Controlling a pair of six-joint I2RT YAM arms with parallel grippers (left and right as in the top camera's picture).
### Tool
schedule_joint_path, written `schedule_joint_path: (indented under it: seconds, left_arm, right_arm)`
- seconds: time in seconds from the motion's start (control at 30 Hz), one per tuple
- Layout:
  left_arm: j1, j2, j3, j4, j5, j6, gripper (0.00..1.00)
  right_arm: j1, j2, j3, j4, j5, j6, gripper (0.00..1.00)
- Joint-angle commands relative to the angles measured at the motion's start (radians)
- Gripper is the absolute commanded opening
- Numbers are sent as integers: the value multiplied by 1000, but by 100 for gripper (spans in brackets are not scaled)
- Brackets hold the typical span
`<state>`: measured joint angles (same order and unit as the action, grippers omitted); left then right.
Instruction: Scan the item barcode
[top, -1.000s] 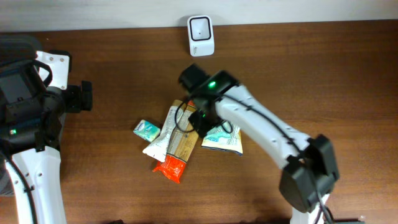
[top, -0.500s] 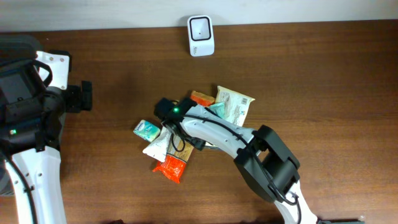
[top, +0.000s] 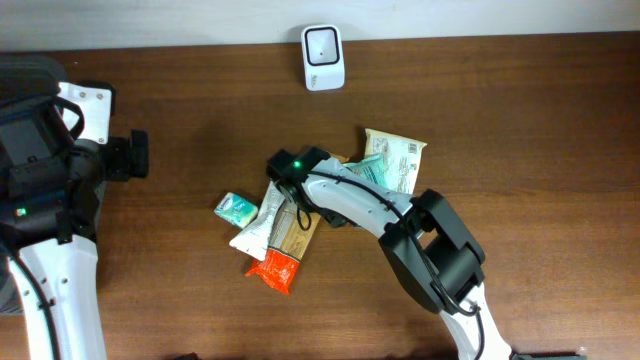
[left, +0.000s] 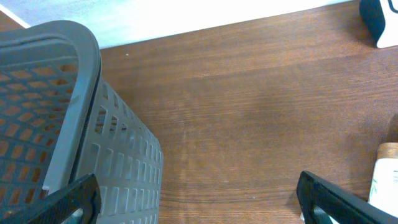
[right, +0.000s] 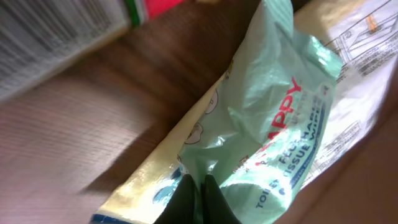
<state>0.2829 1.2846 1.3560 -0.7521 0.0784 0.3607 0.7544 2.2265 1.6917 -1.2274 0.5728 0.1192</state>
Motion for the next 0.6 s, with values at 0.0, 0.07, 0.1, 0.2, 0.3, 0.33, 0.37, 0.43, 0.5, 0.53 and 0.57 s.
schedule_joint_path:
  seconds: [0.0,0.07,0.1,0.2,0.3,0.33,0.37,0.43,0.5,0.53,0.57]
  left_arm:
    - [3,1,4,2,10,19,99]
    - [3,1,4,2,10,19,99]
    - [4,1,4,2,10,19,99]
    - [3,1,4,2,10,19,99]
    - [3,1,4,2,10,19,99]
    - [3,1,4,2,10,19,99]
    - [3,1,4,2,10,19,99]
    - [3,1,4,2,10,19,99]
    - [3,1,4,2,10,19,99]
    - [3,1,4,2,10,19,99]
    - [3,1,4,2,10,19,99]
  right_arm:
    - [-41,-162,121,-25,-229,8,4]
    - [-109,-264,149,-28,-487,-37,4]
    - [-153,-306,149,-33,-601,-47,4]
    - [-295,-353,149,-96,-989,-209,4]
    - [-402,-329,103,-173,-1260,-430,4]
    - [-412,-322,82,-172,-1279,-455,4]
    - [-422,-311,54,-171,-1307,-490,4]
    - [-423,-295,8,-166,-1336,-543,4]
    - [-423,-280,-44,-142,-1337,-553,4]
    - [-425,-277,-60,-126,-1336,-553,4]
    - [-428,-274,-71,-115,-1335,-553,4]
